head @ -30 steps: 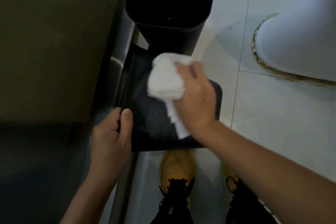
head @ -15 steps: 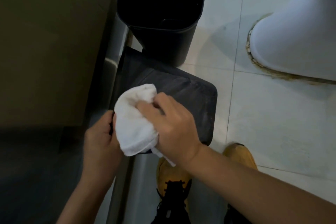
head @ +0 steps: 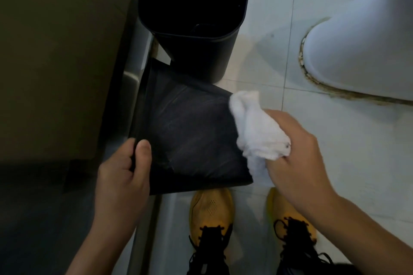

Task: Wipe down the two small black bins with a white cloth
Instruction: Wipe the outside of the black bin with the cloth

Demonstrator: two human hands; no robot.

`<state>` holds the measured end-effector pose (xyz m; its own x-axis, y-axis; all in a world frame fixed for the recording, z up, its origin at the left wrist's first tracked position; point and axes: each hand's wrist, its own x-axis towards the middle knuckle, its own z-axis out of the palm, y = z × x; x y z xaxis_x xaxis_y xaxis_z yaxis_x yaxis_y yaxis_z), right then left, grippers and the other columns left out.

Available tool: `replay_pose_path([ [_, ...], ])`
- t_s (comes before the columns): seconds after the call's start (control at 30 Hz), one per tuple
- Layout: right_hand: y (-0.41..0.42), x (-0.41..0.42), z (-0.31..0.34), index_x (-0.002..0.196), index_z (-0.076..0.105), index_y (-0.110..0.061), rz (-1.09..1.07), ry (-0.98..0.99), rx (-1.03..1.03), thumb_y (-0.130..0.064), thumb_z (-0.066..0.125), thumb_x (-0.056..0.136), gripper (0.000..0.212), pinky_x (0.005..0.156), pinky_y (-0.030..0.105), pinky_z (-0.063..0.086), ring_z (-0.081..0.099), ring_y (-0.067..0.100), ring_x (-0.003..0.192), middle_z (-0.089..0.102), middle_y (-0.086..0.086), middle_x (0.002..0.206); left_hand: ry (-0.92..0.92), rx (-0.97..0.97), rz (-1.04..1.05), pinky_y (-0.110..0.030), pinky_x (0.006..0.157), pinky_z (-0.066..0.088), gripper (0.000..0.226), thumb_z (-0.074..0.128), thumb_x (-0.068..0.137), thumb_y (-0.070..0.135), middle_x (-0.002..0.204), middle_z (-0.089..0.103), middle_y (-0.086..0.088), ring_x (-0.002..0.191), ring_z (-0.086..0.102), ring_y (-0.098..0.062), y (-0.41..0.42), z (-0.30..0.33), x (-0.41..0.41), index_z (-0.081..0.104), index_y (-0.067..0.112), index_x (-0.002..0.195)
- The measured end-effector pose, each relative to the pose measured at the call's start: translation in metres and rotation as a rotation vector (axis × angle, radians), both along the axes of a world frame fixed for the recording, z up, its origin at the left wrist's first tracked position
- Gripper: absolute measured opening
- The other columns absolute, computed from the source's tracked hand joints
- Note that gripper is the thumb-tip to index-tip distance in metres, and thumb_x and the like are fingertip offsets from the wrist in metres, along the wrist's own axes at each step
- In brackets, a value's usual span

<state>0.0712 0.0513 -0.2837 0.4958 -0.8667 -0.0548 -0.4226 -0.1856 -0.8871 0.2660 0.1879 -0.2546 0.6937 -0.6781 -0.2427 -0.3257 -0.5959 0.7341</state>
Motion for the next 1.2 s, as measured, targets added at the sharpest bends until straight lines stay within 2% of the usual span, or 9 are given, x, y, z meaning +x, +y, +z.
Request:
replay_pose_path([
  [0.07,0.001,-0.002,0.029,0.087,0.063,-0.067,0.133,-0.051,0.221,-0.019,0.068,0.083,0.048,0.070,0.003,0.047,0.063,-0.013,0.080,0.065,-0.035,0.081,-0.003,-0.003,0.007,-0.045,0.046,0.034,0.052,0.038,0.089,0.051,0.059,0.050,-0.020,0.050,0.044,-0.030,0.000,0.000,0.000,0.051,0.005,0.069],
  [0.13,0.000,-0.002,0.037,0.071,0.069,-0.057,0.147,-0.048,0.453,0.004,0.068,0.084,0.062,0.059,0.002,0.045,0.065,-0.009,0.067,0.068,-0.026,0.069,-0.044,0.003,-0.003,-0.040,0.044,0.031,0.046,0.040,0.093,0.041,0.056,0.048,-0.019,0.052,0.043,-0.030,0.000,-0.002,0.000,0.049,0.003,0.067],
  [0.27,-0.014,0.018,0.028,0.100,0.077,-0.031,0.112,-0.140,0.625,-0.021,0.075,0.086,0.017,0.077,0.017,0.053,0.072,0.006,0.090,0.077,-0.006,0.096,-0.073,0.013,-0.010,-0.035,0.043,0.027,0.042,0.044,0.099,0.026,0.054,0.045,-0.019,0.047,0.039,-0.023,0.000,-0.005,0.000,0.046,0.001,0.065],
  [0.47,-0.027,0.032,-0.024,0.127,0.043,-0.025,-0.235,0.081,0.211,-0.036,0.071,0.090,0.048,0.076,0.017,0.049,0.060,-0.002,0.093,0.059,-0.013,0.104,0.006,0.006,0.014,-0.033,0.039,0.033,0.051,0.037,0.085,0.050,0.059,0.050,-0.016,0.050,0.044,-0.030,0.001,-0.001,0.000,0.052,0.005,0.070],
  [0.57,0.002,0.033,-0.028,0.148,0.028,-0.023,-0.118,0.046,0.058,-0.057,0.050,0.093,0.068,0.099,0.023,0.044,0.049,0.006,0.120,0.045,-0.005,0.133,-0.026,0.011,0.012,-0.041,0.042,0.033,0.052,0.036,0.085,0.051,0.058,0.050,-0.019,0.051,0.044,-0.030,0.000,0.000,-0.002,0.051,0.005,0.068],
  [0.67,0.012,0.037,-0.038,0.152,0.022,-0.023,0.020,0.265,-0.145,-0.078,0.043,0.083,0.092,0.090,0.031,0.047,0.045,0.017,0.109,0.037,0.004,0.127,-0.023,0.000,0.014,-0.042,0.043,0.031,0.054,0.037,0.092,0.051,0.058,0.048,-0.019,0.049,0.042,-0.029,0.000,-0.003,-0.002,0.049,0.004,0.068],
  [0.77,0.025,0.061,-0.028,0.148,0.025,-0.024,0.107,0.254,-0.248,-0.081,0.045,0.080,0.091,0.073,0.032,0.051,0.047,0.019,0.097,0.038,0.007,0.121,-0.053,0.003,-0.024,-0.040,0.042,0.035,0.051,0.037,0.096,0.050,0.058,0.049,-0.016,0.049,0.045,-0.029,0.003,-0.008,0.003,0.049,0.007,0.069],
  [1.0,0.051,0.073,-0.026,0.146,0.027,-0.018,0.488,0.102,-0.531,-0.063,0.061,0.082,0.085,0.077,0.047,0.051,0.050,0.030,0.096,0.039,0.015,0.121,0.018,-0.006,-0.005,-0.038,0.045,0.039,0.036,0.044,0.098,0.037,0.066,0.057,-0.008,0.051,0.050,-0.021,0.015,-0.010,0.009,0.052,0.018,0.068],
  [1.2,-0.007,0.070,-0.047,0.146,0.034,-0.019,0.074,0.345,-0.450,-0.054,0.049,0.089,0.068,0.063,0.032,0.046,0.053,0.029,0.089,0.047,0.014,0.113,-0.043,-0.017,-0.064,-0.035,0.043,0.031,0.045,0.037,0.092,0.047,0.064,0.048,-0.009,0.046,0.041,-0.019,0.008,-0.010,0.006,0.047,0.010,0.067],
])
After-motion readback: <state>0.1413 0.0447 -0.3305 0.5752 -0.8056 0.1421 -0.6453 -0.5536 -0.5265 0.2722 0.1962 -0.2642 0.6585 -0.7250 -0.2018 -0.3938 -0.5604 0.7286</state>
